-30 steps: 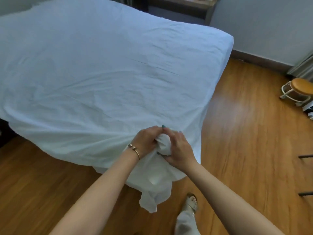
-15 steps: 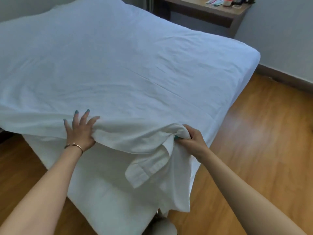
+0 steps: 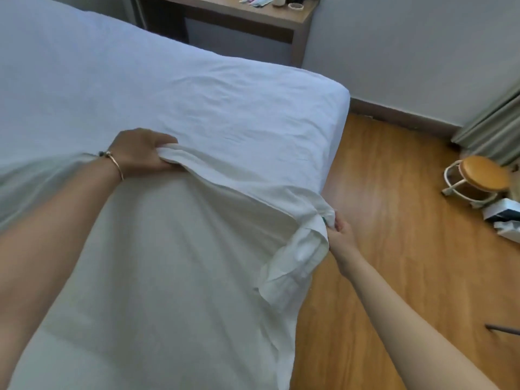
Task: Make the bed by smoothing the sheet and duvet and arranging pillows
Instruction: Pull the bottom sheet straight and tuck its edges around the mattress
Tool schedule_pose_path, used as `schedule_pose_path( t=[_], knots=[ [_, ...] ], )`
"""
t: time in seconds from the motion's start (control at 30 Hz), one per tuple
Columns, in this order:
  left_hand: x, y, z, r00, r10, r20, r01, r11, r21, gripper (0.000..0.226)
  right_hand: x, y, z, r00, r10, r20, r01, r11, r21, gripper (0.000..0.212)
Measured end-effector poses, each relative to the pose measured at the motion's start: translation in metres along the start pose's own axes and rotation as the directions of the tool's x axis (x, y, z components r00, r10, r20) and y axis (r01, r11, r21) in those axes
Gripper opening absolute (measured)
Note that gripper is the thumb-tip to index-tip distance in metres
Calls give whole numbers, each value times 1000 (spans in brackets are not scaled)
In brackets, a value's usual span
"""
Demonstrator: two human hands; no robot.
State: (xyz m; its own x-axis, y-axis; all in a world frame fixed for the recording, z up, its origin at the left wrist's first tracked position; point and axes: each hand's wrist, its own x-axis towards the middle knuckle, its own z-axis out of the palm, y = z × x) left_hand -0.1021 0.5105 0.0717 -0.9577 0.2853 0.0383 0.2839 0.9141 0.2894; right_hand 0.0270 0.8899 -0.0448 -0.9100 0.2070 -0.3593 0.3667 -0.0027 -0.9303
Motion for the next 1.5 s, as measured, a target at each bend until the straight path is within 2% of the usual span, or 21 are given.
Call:
schedule_pose_path(
  t=[0.07, 0.17, 0.27, 0.3, 0.37, 0.47, 0.53, 0.6, 0.67, 0.73, 0.83, 0.93, 1.0, 1.13, 1.2, 1.3, 1.37, 1.4, 1.43, 1.47, 1.5],
  knots=[
    [79, 31, 6, 997, 76, 15, -77, 993, 89, 77, 47, 0, -17, 998, 5, -70, -5, 1000, -1, 29],
    [177, 59, 76, 977, 86, 194, -139, 950, 279, 75, 120, 25, -33, 987, 145, -72, -150, 986, -67, 39],
    [219, 56, 202, 896, 2, 444, -177, 919, 353, 65, 180, 67, -39, 937, 348, -38, -348, 937, 9, 102],
    [222, 51, 238, 871, -37, 490, -147, 932, 332, 65, 199, 82, -40, 936, 345, -73, -346, 938, -6, 125],
    [229, 39, 283, 859, -91, 504, -43, 968, 247, 67, 223, 87, -34, 967, 217, -130, -242, 944, -225, 137],
    [240, 15, 294, 884, -144, 444, 22, 963, 269, 76, 246, 86, -20, 990, 122, -76, -143, 775, -616, 131],
    [248, -9, 283, 861, -271, 430, 71, 902, 426, 84, 269, 95, -22, 976, 200, -87, -211, 772, -600, 137],
    [253, -31, 277, 799, -360, 481, 66, 848, 526, 85, 288, 114, -41, 945, 319, -71, -318, 850, -420, 124],
    [258, -31, 276, 772, -359, 524, 118, 891, 438, 95, 296, 131, -69, 943, 332, 35, -297, 882, -366, 61],
    [270, -16, 275, 841, -307, 446, 209, 944, 256, 93, 301, 138, -107, 954, 293, 68, -252, 901, -353, 6],
    [298, 7, 266, 896, -263, 358, 179, 951, 252, 78, 313, 132, -160, 970, 244, 4, -235, 937, -258, 10],
    [316, 22, 279, 867, -272, 418, 63, 891, 449, 57, 337, 142, -168, 960, 278, -26, -259, 852, -454, 15],
    [325, 31, 297, 909, -257, 329, 68, 869, 491, 36, 351, 151, -159, 950, 312, -20, -273, 795, -542, 15],
    [356, 41, 294, 968, -176, 176, 101, 925, 367, 16, 365, 153, -160, 845, 529, 81, -514, 844, -151, 21],
    [368, 41, 293, 977, -150, 154, 61, 882, 467, 17, 372, 158, -159, 864, 493, -105, -501, 816, -287, 20],
    [362, 73, 310, 984, -170, 59, 116, 850, 514, 21, 368, 159, -143, 807, 238, -541, -558, 606, -566, 32],
    [336, 108, 329, 968, -251, 8, 242, 940, 239, 26, 349, 148, -116, 890, -102, -444, -240, 723, -648, 29],
    [318, 123, 338, 972, -235, 4, 234, 969, 76, 31, 340, 138, -99, 929, -287, -236, 53, 730, -681, 27],
    [300, 134, 349, 986, -159, 45, 160, 987, -31, 40, 332, 135, -80, 900, -427, 83, 362, 630, -687, 31],
    [285, 140, 362, 988, -39, 148, 44, 998, -36, 52, 328, 135, -68, 819, -417, 394, 566, 479, -671, 39],
    [276, 139, 373, 955, 44, 293, -56, 998, 31, 63, 335, 137, -61, 774, -282, 568, 632, 404, -661, 46]
  ],
)
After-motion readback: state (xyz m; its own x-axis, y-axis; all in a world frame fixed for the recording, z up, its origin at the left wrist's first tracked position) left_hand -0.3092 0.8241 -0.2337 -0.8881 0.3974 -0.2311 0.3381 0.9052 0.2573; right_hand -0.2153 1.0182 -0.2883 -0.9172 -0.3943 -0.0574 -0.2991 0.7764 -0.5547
